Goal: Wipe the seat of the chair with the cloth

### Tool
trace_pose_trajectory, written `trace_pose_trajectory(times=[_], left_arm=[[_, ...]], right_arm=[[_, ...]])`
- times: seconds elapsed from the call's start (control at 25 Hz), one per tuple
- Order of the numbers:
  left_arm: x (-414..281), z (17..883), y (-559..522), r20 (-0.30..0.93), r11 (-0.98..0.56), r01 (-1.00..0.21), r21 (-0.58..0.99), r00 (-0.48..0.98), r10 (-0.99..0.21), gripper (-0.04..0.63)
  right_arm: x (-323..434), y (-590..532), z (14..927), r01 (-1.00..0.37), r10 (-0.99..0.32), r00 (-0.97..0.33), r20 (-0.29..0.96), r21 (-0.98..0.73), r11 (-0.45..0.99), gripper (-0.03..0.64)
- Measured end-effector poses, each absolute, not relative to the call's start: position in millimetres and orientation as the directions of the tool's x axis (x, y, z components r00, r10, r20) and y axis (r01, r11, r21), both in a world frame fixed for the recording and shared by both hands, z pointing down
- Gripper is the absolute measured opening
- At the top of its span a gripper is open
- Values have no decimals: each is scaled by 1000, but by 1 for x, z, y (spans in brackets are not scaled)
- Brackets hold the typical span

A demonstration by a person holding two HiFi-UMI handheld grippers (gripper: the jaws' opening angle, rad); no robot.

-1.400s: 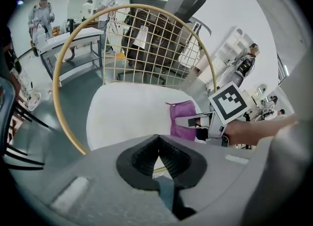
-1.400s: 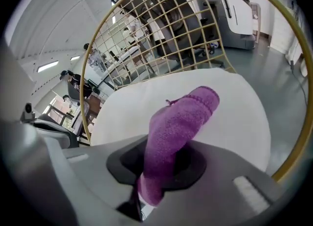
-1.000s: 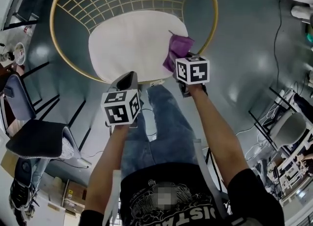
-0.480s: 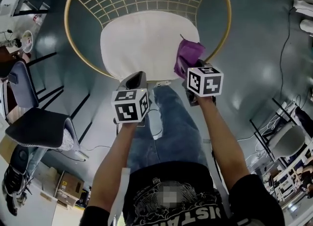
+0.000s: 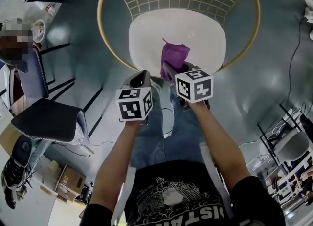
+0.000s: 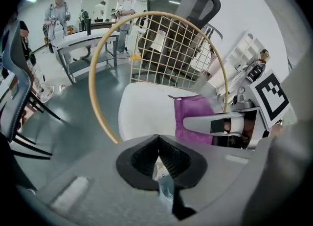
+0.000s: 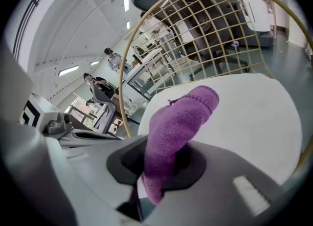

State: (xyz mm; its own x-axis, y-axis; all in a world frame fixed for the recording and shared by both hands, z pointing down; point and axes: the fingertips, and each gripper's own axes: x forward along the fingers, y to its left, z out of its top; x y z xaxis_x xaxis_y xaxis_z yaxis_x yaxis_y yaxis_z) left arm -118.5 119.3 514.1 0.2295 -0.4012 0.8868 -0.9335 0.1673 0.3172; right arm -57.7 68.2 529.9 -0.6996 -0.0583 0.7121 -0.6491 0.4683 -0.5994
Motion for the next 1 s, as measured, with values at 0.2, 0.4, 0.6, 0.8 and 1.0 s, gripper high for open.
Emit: trace_pose_trajectory(times=[0.2,0.4,0.6,0.8,1.0], left_arm=[[-158,516,145,890,130,-945,300,229,-394,-5],[-190,519,155,889,99,-948,303,243,-387,-6],[-202,517,155,882,80,-945,317,263,-391,-6],[-185,524,159,881,28,-943,332,300,-367,-5],[-162,525,154,876,-8,-939,344,324,-357,-5]], right_arm=[[-127,96,533,-607,-42,-738,673,-635,478,64],[-178,109,545,-582,-15,-759,651,-668,465,64],[-185,118,565,-612,-4,-724,690,-640,464,64],[-166,127,573,-639,-31,-720,694,-643,422,64],[-148,128,574,-646,-53,-722,690,-645,409,64]])
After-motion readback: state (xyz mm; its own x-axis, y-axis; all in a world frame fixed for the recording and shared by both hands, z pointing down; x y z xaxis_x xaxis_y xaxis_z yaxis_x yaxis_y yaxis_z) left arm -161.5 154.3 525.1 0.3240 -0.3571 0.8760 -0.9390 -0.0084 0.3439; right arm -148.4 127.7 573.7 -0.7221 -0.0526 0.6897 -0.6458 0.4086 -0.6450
